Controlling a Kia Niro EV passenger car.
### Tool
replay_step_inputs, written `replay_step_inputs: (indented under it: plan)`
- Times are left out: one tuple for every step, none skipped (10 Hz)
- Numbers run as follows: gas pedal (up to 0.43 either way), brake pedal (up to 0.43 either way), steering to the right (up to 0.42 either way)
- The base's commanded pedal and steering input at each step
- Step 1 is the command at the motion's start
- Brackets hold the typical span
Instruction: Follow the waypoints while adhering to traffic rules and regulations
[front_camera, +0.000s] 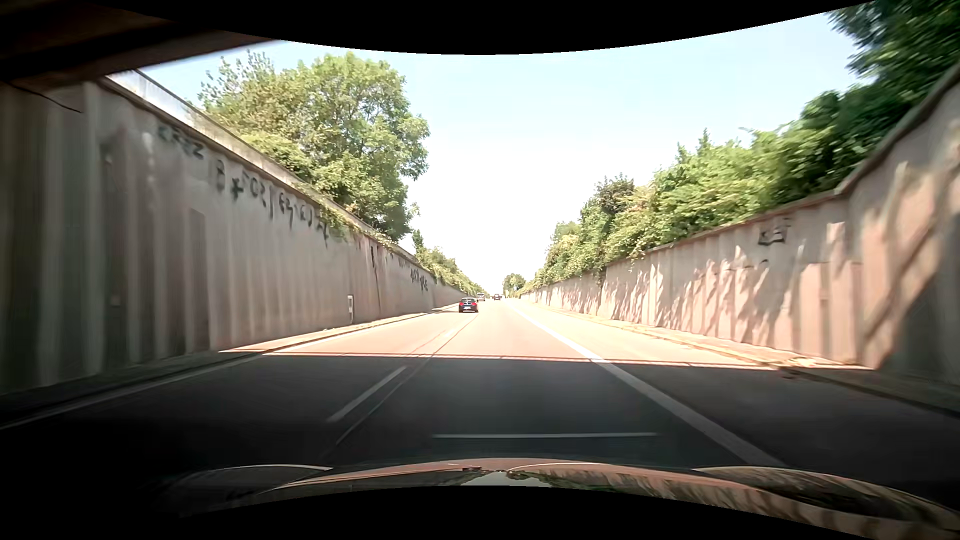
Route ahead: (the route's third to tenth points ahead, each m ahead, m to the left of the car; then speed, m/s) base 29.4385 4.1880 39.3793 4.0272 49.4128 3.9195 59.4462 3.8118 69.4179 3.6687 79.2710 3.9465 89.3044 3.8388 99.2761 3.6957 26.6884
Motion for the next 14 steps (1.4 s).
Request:
replay_step_inputs:
  plan:
    - [0.248,0.0,-0.001]
    - [0.228,0.0,-0.001]
    - [0.22,0.0,-0.001]
    - [0.209,0.0,-0.001]
    - [0.197,0.0,-0.001]
    - [0.197,0.0,0.0]
    - [0.197,0.0,-0.001]
    - [0.197,0.0,0.0]
    - [0.197,0.0,0.0]
    - [0.197,0.0,0.0]
    - [0.197,0.0,0.0]
    - [0.197,0.0,0.0]
    - [0.197,0.0,0.0]
    - [0.197,0.0,0.0]
